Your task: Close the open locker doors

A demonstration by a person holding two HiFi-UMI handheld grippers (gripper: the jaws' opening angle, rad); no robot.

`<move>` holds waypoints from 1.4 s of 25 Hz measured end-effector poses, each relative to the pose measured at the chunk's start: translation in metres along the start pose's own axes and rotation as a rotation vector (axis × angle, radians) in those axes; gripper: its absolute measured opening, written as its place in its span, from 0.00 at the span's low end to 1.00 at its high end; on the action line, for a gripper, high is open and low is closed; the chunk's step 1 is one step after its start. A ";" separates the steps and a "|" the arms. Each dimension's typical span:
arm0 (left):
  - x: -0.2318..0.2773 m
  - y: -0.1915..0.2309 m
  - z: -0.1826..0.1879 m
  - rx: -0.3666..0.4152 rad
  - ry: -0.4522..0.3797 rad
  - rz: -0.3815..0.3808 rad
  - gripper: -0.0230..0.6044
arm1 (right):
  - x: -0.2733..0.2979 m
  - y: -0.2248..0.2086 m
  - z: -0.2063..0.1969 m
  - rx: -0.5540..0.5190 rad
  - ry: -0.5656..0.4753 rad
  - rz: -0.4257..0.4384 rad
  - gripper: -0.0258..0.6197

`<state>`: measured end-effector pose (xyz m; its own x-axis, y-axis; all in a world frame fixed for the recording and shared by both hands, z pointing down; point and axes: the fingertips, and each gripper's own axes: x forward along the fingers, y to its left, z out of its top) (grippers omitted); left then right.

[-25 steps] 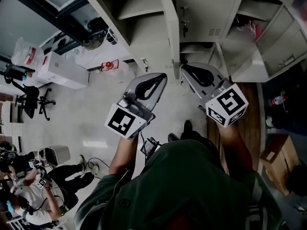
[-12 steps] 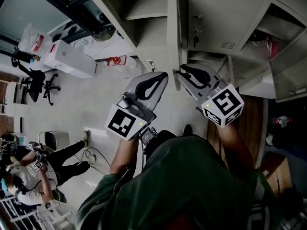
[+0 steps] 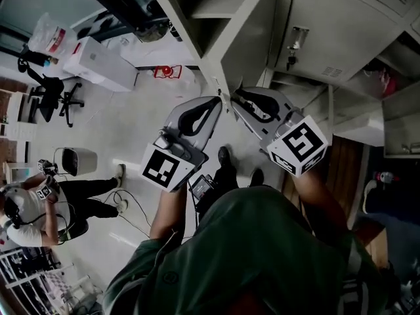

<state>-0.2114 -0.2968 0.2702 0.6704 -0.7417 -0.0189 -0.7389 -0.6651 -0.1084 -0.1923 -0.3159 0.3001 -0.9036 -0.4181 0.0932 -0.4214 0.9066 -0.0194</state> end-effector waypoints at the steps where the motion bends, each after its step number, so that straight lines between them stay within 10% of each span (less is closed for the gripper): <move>1: -0.002 0.008 -0.002 -0.005 0.000 0.004 0.04 | 0.009 0.001 0.000 0.002 0.003 0.000 0.15; 19: 0.012 0.163 -0.019 -0.023 -0.018 -0.065 0.04 | 0.149 -0.049 0.012 0.026 0.013 -0.127 0.12; 35: 0.063 0.214 -0.045 -0.042 0.000 -0.194 0.04 | 0.177 -0.132 0.005 0.061 0.022 -0.360 0.12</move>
<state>-0.3306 -0.4893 0.2901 0.8007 -0.5990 -0.0015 -0.5977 -0.7988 -0.0684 -0.2972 -0.5102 0.3141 -0.6952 -0.7077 0.1263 -0.7164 0.6964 -0.0411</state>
